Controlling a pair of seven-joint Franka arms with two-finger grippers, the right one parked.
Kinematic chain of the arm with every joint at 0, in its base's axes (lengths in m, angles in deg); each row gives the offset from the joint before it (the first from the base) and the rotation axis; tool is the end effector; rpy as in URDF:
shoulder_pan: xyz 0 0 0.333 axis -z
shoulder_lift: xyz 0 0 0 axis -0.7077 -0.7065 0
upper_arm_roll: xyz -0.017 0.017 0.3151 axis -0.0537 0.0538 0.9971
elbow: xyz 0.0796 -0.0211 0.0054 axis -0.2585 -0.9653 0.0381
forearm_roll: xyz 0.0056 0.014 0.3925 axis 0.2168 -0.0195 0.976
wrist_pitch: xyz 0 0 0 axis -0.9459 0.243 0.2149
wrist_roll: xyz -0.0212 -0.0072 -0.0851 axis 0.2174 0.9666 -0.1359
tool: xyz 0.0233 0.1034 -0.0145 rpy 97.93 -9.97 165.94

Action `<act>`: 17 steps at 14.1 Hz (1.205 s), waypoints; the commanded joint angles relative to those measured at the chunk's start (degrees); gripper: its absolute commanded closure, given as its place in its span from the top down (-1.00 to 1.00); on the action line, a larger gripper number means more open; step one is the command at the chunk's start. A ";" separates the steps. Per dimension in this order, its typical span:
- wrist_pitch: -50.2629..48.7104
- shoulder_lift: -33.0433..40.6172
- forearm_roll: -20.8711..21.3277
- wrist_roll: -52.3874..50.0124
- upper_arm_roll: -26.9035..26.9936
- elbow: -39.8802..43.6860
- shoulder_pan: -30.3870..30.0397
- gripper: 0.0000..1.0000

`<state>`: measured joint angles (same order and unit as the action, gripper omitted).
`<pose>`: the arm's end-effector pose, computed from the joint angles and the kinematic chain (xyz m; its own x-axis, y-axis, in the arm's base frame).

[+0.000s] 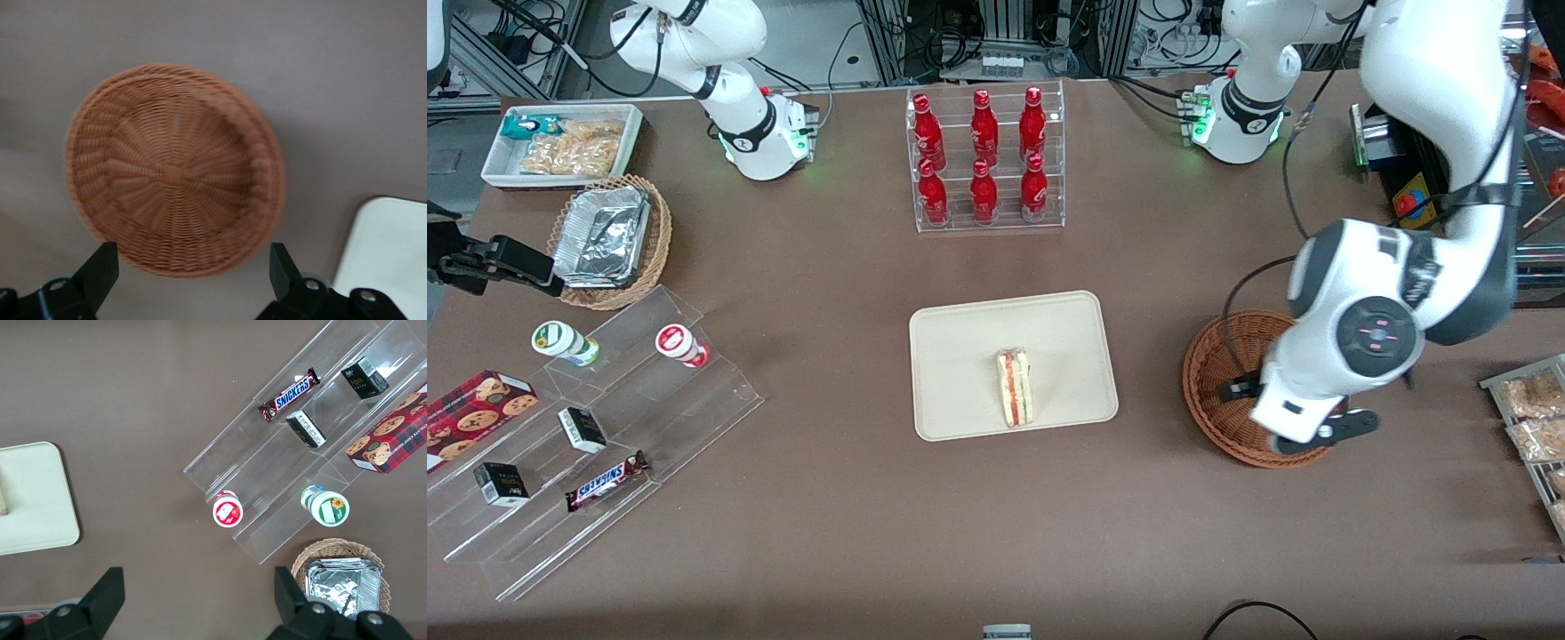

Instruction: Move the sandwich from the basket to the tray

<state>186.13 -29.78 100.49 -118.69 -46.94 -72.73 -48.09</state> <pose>0.6476 -0.1157 0.3869 0.9560 0.2615 -0.1330 0.2413 -0.9586 -0.1510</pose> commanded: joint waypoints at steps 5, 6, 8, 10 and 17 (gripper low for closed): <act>2.56 3.54 -0.19 2.06 -0.59 -6.48 -4.86 0.99; 2.12 4.06 -0.19 3.54 -0.59 -6.22 -5.82 0.99; 0.19 6.34 -1.76 6.62 -0.59 -5.78 -7.41 1.00; -2.53 10.64 -6.15 10.30 -0.85 -5.51 -9.95 1.00; -15.72 23.39 -6.96 16.30 -0.59 -3.83 -8.83 1.00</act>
<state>171.31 -10.72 94.02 -103.37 -47.60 -73.54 -57.97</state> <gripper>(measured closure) 0.000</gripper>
